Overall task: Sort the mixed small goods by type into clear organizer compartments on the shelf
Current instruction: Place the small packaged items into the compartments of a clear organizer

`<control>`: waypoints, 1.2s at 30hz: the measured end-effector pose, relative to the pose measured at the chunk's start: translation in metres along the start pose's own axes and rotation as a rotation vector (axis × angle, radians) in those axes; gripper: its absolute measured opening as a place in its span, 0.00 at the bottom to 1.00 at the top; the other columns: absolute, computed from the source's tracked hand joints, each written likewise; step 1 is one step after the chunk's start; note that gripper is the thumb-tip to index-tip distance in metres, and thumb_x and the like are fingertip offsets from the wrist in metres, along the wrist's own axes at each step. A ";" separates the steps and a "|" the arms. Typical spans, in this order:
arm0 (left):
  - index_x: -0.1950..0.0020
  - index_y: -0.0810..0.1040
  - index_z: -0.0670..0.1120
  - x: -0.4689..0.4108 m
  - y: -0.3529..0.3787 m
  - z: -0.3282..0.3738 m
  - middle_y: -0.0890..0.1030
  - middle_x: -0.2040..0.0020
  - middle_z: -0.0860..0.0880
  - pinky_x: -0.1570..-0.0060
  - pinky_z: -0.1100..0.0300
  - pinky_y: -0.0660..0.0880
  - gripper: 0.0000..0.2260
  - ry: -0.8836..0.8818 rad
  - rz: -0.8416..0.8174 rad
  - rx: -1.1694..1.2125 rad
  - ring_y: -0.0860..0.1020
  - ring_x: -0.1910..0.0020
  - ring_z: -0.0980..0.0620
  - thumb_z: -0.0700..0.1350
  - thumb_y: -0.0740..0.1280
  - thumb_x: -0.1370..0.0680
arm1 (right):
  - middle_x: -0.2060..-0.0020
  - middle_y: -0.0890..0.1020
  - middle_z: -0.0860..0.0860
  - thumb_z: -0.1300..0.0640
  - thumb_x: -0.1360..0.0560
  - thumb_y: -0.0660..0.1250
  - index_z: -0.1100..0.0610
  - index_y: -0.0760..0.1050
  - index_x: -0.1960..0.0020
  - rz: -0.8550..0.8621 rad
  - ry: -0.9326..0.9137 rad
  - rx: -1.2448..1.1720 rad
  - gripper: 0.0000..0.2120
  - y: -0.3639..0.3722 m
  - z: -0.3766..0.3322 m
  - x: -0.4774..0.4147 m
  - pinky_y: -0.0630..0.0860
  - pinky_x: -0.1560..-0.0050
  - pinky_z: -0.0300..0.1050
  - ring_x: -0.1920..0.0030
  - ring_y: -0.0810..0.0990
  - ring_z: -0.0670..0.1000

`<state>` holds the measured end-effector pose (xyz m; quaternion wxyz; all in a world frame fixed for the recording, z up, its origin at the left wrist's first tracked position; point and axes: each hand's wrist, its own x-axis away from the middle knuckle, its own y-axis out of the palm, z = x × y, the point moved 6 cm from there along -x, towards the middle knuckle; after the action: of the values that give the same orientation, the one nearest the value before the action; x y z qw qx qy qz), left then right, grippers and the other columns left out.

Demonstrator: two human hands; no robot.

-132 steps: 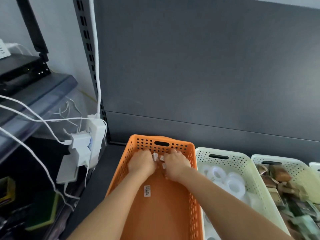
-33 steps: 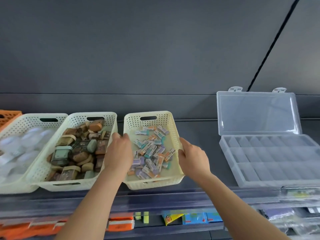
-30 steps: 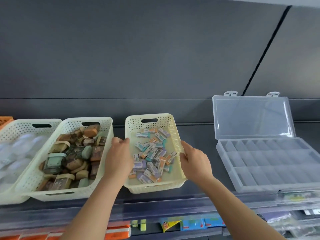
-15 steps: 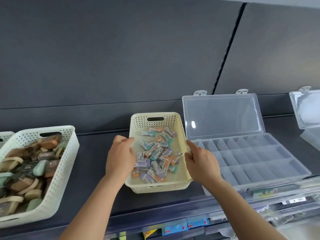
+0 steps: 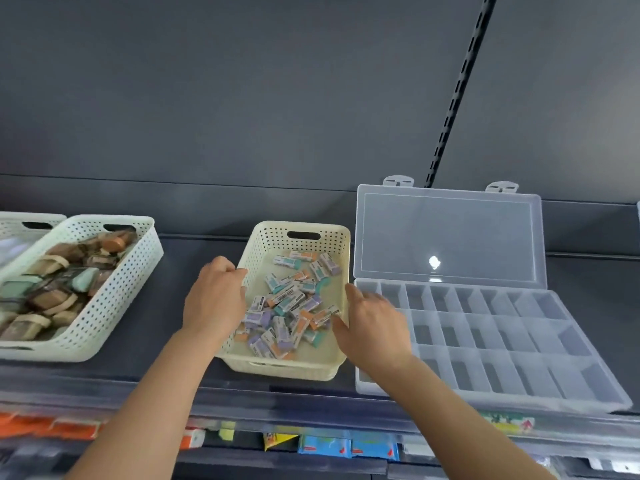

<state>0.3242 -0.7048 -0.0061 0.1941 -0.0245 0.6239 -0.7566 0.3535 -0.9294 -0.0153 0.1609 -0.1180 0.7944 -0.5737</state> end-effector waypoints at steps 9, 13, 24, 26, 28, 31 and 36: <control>0.47 0.80 0.50 0.001 0.021 0.036 0.76 0.52 0.53 0.56 0.59 0.65 0.11 0.324 -0.341 -0.276 0.74 0.54 0.50 0.38 0.63 0.26 | 0.51 0.79 0.52 0.46 0.24 0.64 0.55 0.78 0.46 -0.165 -0.400 0.262 0.14 0.020 -0.046 -0.034 0.68 0.37 0.53 0.44 0.71 0.54; 0.52 0.78 0.48 0.001 0.030 0.037 0.73 0.55 0.52 0.62 0.59 0.65 0.08 0.357 -0.373 -0.275 0.73 0.57 0.51 0.37 0.64 0.26 | 0.51 0.79 0.53 0.51 0.25 0.65 0.56 0.76 0.47 -0.212 -0.363 0.250 0.11 0.030 -0.052 -0.043 0.72 0.42 0.50 0.44 0.72 0.54; 0.57 0.75 0.57 -0.033 -0.009 0.064 0.77 0.63 0.57 0.69 0.68 0.68 0.09 0.183 -0.162 0.500 0.75 0.66 0.60 0.48 0.74 0.29 | 0.60 0.82 0.49 0.59 0.27 0.67 0.55 0.76 0.53 -0.018 -0.174 -0.369 0.04 -0.024 -0.013 -0.060 0.78 0.55 0.49 0.59 0.79 0.52; 0.56 0.79 0.57 -0.036 -0.013 0.083 0.78 0.65 0.59 0.68 0.71 0.68 0.09 0.183 -0.116 0.636 0.75 0.67 0.63 0.47 0.76 0.31 | 0.60 0.82 0.48 0.59 0.28 0.69 0.55 0.77 0.52 0.084 -0.130 -0.412 0.05 -0.045 0.011 -0.063 0.78 0.55 0.48 0.60 0.79 0.50; 0.55 0.82 0.55 -0.038 -0.013 0.105 0.80 0.65 0.59 0.66 0.69 0.71 0.07 0.195 -0.102 0.690 0.76 0.68 0.63 0.46 0.75 0.30 | 0.61 0.82 0.48 0.60 0.27 0.69 0.55 0.77 0.53 0.156 -0.076 -0.426 0.04 -0.062 0.037 -0.064 0.78 0.55 0.48 0.60 0.79 0.51; 0.52 0.84 0.52 -0.041 -0.008 0.139 0.82 0.61 0.60 0.63 0.66 0.73 0.05 0.247 -0.125 0.643 0.78 0.64 0.63 0.45 0.73 0.27 | 0.60 0.82 0.49 0.61 0.27 0.68 0.56 0.78 0.53 0.176 -0.045 -0.388 0.04 -0.072 0.069 -0.060 0.77 0.54 0.48 0.59 0.80 0.51; 0.50 0.83 0.51 -0.043 0.015 0.186 0.83 0.54 0.54 0.54 0.58 0.76 0.06 0.409 -0.167 0.281 0.79 0.55 0.54 0.47 0.68 0.24 | 0.59 0.84 0.48 0.60 0.28 0.68 0.55 0.80 0.53 0.111 -0.045 -0.274 0.04 -0.065 0.102 -0.053 0.78 0.54 0.48 0.57 0.81 0.50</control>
<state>0.4201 -0.8667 0.0295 0.0023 0.1046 0.5346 -0.8386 0.4427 -1.0193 0.0233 0.1926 -0.1076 0.8669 -0.4471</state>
